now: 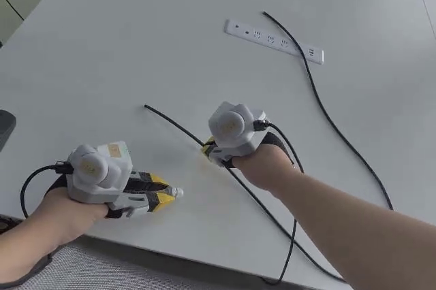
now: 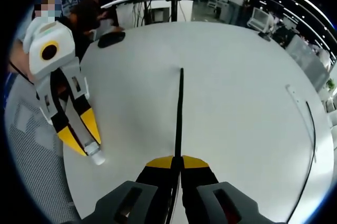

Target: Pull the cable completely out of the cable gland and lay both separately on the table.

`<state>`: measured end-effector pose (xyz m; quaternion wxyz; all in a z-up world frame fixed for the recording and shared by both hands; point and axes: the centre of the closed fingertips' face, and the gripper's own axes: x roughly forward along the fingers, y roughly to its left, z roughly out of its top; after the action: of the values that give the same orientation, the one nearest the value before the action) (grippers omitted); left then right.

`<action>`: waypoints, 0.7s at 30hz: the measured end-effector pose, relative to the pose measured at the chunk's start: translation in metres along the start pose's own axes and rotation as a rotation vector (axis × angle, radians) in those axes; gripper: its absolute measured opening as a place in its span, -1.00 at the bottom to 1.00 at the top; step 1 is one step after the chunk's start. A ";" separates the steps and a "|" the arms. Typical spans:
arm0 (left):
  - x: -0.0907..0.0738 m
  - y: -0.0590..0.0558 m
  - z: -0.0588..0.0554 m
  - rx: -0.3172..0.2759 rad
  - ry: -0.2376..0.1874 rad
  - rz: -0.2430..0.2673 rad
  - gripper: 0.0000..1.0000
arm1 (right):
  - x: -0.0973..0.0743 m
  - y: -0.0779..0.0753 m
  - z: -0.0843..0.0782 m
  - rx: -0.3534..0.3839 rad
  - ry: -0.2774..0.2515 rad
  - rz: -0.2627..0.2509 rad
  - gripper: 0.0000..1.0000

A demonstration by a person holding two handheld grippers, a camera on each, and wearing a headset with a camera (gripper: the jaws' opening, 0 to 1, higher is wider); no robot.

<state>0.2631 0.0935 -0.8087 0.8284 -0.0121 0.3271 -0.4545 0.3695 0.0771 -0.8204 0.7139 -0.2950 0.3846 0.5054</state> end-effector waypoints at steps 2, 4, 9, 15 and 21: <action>0.001 0.000 -0.002 0.000 0.000 -0.006 -0.69 | 0.002 0.000 0.000 -0.008 0.018 -0.001 -1.00; 0.002 -0.001 -0.002 0.010 0.002 -0.009 -0.69 | 0.002 0.001 0.000 -0.014 0.017 0.001 -1.00; 0.003 -0.002 -0.005 0.024 0.014 -0.010 -0.69 | 0.004 0.004 -0.003 -0.017 0.019 0.005 -1.00; 0.004 -0.002 -0.006 0.056 0.021 -0.004 -0.69 | 0.006 0.004 -0.003 -0.024 0.025 0.002 -1.00; 0.005 -0.002 -0.007 0.075 0.025 0.002 -0.69 | 0.006 0.003 -0.003 -0.025 0.015 0.001 -1.00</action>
<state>0.2593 0.0904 -0.8158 0.8246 0.0249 0.3200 -0.4658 0.3666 0.0784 -0.8274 0.7071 -0.3074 0.3838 0.5082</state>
